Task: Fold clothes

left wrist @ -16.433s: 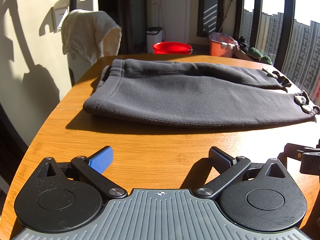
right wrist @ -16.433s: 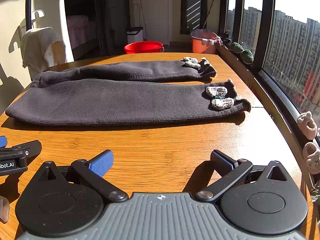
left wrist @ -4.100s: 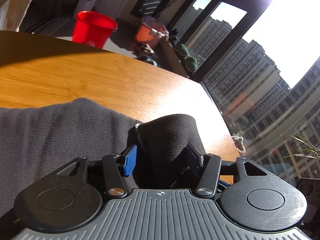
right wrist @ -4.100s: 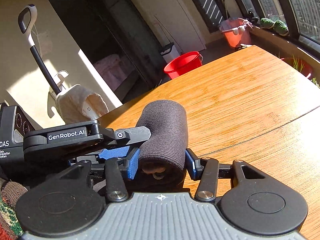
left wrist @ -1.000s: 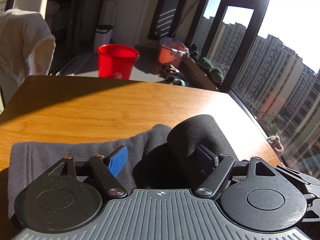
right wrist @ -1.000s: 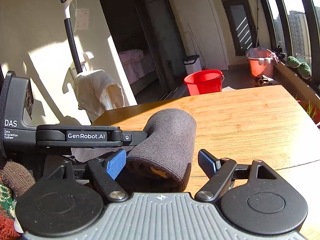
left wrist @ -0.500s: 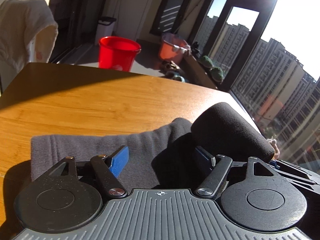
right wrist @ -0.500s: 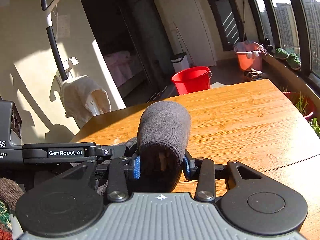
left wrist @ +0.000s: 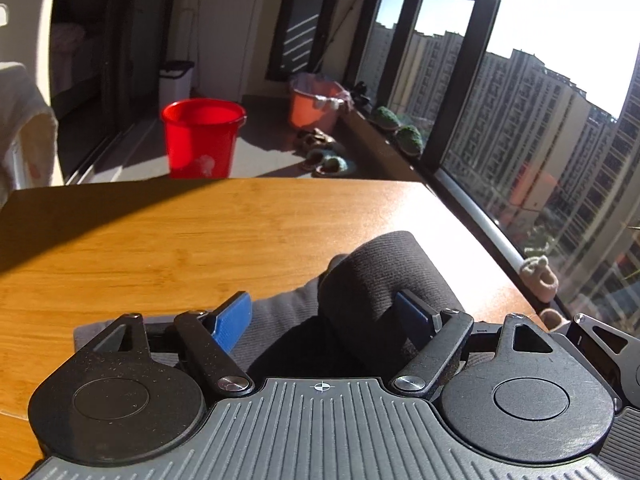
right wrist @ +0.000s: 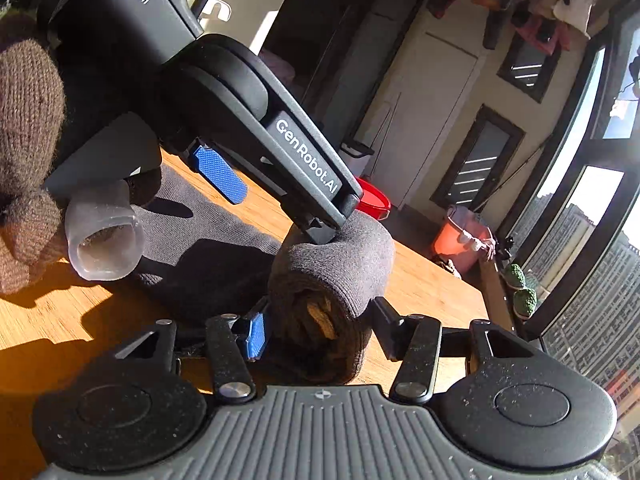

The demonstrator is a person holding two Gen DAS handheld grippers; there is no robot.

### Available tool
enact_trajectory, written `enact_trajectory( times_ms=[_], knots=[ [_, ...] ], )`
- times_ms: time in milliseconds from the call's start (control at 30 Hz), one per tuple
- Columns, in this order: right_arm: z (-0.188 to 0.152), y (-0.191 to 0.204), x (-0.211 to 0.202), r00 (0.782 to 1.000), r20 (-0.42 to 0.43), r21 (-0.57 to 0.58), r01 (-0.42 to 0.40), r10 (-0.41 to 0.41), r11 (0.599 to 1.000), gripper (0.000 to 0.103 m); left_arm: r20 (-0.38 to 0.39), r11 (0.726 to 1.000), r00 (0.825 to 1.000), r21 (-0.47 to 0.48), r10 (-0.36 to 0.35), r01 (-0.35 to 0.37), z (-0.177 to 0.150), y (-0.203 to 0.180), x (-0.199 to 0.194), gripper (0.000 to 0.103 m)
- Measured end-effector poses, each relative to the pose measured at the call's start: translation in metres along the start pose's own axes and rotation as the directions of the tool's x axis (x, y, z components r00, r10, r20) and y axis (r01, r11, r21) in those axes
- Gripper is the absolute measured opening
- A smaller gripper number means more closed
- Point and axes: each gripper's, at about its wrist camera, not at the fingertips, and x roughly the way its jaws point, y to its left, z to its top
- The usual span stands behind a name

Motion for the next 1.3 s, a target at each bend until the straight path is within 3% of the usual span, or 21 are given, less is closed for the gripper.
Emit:
enact_trajectory(
  times_ms=[100,267,333,367,467,633,667,733,800,867,1000,1100,1267,1300],
  knots=[
    [0.003,-0.036,-0.011,0.992,0.028,0.219,-0.122,0.119,0.968,0.056,-0.007,1.000,1.000,-0.001,0.018,-0.018,-0.004,0.007,0.001,0.086],
    [-0.005,-0.066,0.008,0.990,0.024,0.438,-0.135,0.139,0.889,0.055,-0.016,0.999,0.999,-0.011,0.036,-0.036,-0.008,0.016,0.001,0.087],
    [-0.014,-0.069,0.024,0.988,-0.010,0.486,-0.129,0.153,0.864,0.056,-0.022,0.999,0.999,-0.013,0.045,-0.046,-0.011,0.020,0.002,0.087],
    [-0.018,-0.071,0.030,0.987,-0.021,0.509,-0.128,0.161,0.852,0.062,-0.025,0.999,0.998,-0.014,0.051,-0.052,-0.012,0.022,0.002,0.087],
    [-0.024,-0.073,0.027,0.984,0.006,0.547,-0.153,0.179,0.823,0.063,-0.033,0.998,0.998,-0.021,0.057,-0.058,-0.018,0.030,0.001,0.088],
    [-0.027,-0.064,0.021,0.981,0.031,0.553,-0.175,0.189,0.815,0.063,-0.029,0.998,0.998,-0.034,0.054,-0.055,-0.020,0.035,-0.004,0.086],
    [-0.026,-0.062,0.020,0.982,0.032,0.549,-0.174,0.187,0.817,0.058,-0.028,0.998,0.998,-0.048,0.047,-0.049,-0.019,0.037,-0.008,0.083],
    [-0.017,-0.047,0.015,0.990,0.026,0.472,-0.134,0.138,0.871,0.052,-0.019,0.996,0.999,-0.087,0.031,-0.033,-0.016,0.042,-0.017,0.081],
    [-0.004,-0.021,0.011,0.998,0.021,0.331,-0.067,0.064,0.941,0.050,0.007,0.992,1.000,-0.123,0.015,-0.014,-0.012,0.048,-0.030,0.081],
    [0.007,0.009,0.009,1.000,0.015,0.162,0.006,-0.009,0.987,0.050,0.038,0.991,0.999,-0.137,0.002,0.003,-0.006,0.048,-0.042,0.082],
    [0.017,0.055,0.009,0.997,0.043,-0.063,0.073,-0.071,0.995,0.051,0.053,0.996,0.999,-0.091,0.006,-0.001,0.003,0.034,-0.043,0.084],
    [0.017,0.056,0.010,0.997,0.052,-0.053,0.053,-0.050,0.997,0.055,0.040,0.998,0.998,-0.052,0.043,-0.041,0.000,0.030,-0.031,0.087],
    [0.015,0.022,0.007,0.997,0.063,0.174,-0.058,0.047,0.983,0.079,0.027,0.994,0.997,-0.075,0.078,-0.076,-0.007,0.045,-0.028,0.088],
    [0.014,0.016,0.009,0.996,0.060,0.211,-0.072,0.061,0.975,0.080,0.026,0.993,0.997,-0.087,0.077,-0.075,-0.008,0.048,-0.029,0.088]
  ],
)
